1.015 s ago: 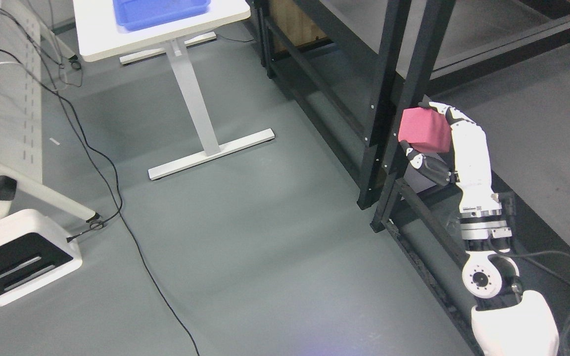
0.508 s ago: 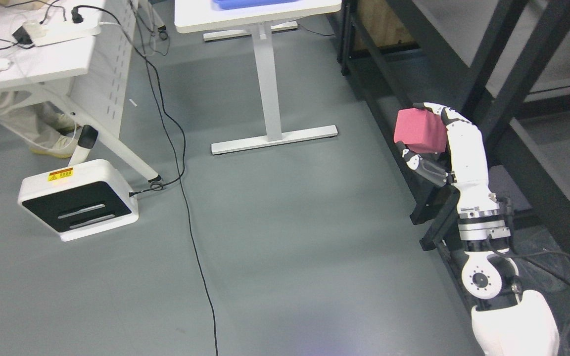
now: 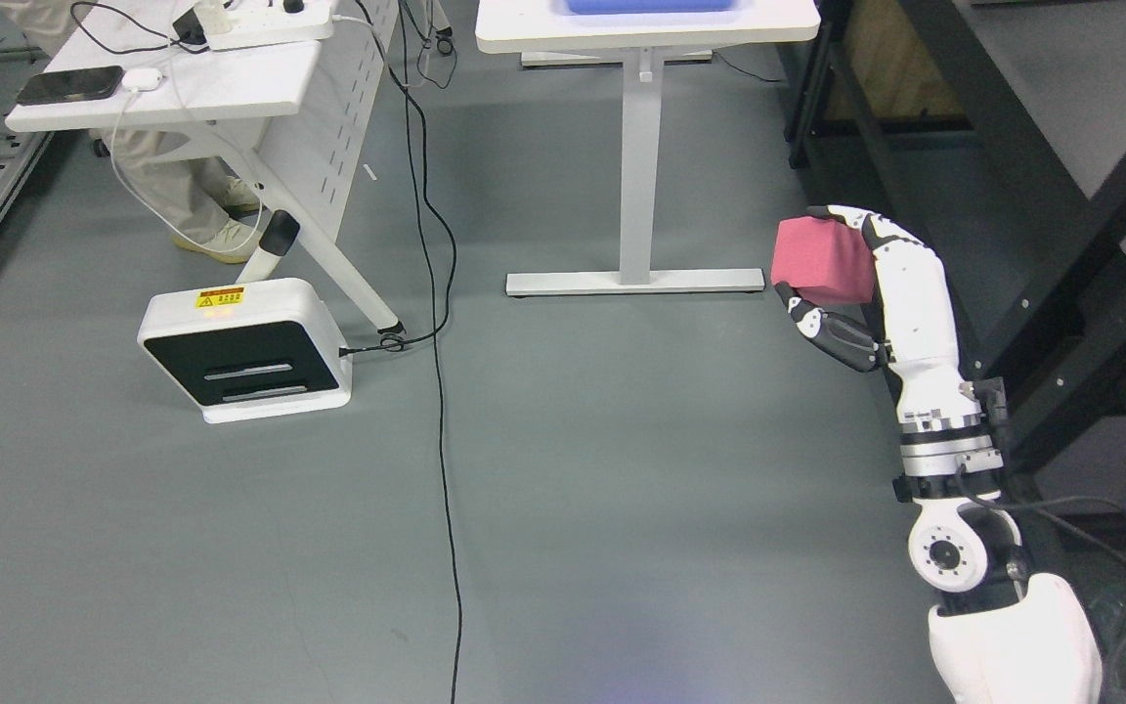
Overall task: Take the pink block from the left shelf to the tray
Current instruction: 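Carry the pink cube in the right hand toward the blue tray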
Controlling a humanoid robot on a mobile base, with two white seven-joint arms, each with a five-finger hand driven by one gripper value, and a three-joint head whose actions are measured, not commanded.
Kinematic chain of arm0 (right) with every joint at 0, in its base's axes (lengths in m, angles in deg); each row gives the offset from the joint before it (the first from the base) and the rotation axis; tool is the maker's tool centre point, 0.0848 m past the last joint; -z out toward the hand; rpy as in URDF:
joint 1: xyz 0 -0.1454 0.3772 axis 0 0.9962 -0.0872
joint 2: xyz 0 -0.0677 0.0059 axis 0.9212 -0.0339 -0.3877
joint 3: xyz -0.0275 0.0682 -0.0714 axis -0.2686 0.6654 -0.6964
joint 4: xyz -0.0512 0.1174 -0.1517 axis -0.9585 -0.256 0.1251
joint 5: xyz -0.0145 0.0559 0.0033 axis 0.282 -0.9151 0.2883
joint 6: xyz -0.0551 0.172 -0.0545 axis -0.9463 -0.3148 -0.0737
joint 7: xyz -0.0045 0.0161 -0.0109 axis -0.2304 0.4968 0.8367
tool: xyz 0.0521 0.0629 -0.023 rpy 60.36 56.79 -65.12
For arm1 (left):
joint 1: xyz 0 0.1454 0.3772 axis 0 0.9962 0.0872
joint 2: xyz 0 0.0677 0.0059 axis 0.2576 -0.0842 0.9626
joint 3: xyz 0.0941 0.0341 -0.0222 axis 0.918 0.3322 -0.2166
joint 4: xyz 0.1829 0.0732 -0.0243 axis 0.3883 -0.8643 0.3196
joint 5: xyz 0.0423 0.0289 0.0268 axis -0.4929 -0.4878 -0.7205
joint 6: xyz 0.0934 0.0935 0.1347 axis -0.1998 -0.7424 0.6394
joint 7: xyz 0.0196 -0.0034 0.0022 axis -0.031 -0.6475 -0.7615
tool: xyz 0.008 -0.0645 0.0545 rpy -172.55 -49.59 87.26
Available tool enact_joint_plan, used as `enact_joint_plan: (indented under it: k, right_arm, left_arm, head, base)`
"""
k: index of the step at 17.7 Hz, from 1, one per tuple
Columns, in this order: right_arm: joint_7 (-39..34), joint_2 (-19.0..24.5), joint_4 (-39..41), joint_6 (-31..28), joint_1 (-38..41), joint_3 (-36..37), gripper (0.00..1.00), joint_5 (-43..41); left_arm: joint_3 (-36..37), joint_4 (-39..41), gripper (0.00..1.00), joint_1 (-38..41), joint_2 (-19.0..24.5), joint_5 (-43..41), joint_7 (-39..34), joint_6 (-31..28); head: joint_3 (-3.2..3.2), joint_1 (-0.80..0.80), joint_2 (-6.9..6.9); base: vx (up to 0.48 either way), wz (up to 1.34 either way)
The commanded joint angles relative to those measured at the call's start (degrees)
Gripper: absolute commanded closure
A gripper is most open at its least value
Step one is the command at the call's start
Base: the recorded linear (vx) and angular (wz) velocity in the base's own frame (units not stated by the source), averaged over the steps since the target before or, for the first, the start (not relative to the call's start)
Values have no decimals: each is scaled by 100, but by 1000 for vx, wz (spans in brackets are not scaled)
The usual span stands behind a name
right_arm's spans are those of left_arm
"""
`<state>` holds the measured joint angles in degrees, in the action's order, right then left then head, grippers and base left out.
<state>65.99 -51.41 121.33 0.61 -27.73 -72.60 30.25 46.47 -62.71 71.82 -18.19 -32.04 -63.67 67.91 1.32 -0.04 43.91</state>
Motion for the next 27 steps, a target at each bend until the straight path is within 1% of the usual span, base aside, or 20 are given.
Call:
enact_joint_plan:
  k: [1, 5, 17, 27]
  right_arm:
    - [-1, -4, 6, 1, 7, -71, 96, 10]
    - [-1, 4, 6, 1, 43, -106, 96, 19]
    - [8, 13, 6, 10, -1, -229, 96, 37]
    - [25, 40, 6, 177, -19, -369, 96, 37]
  left_arm:
    - [0, 100, 0, 0, 100, 0, -3, -6]
    - [0, 100, 0, 0, 100, 0, -3, -6]
    - [0, 100, 0, 0, 100, 0, -3, -6]
    - [0, 100, 0, 0, 100, 0, -3, -14]
  head:
    - [0, 0, 0]
    - [0, 0, 0]
    - [0, 0, 1]
    - [0, 0, 1]
  base:
    - [137, 274]
    - [204, 120]
    - [301, -46]
    - [288, 0]
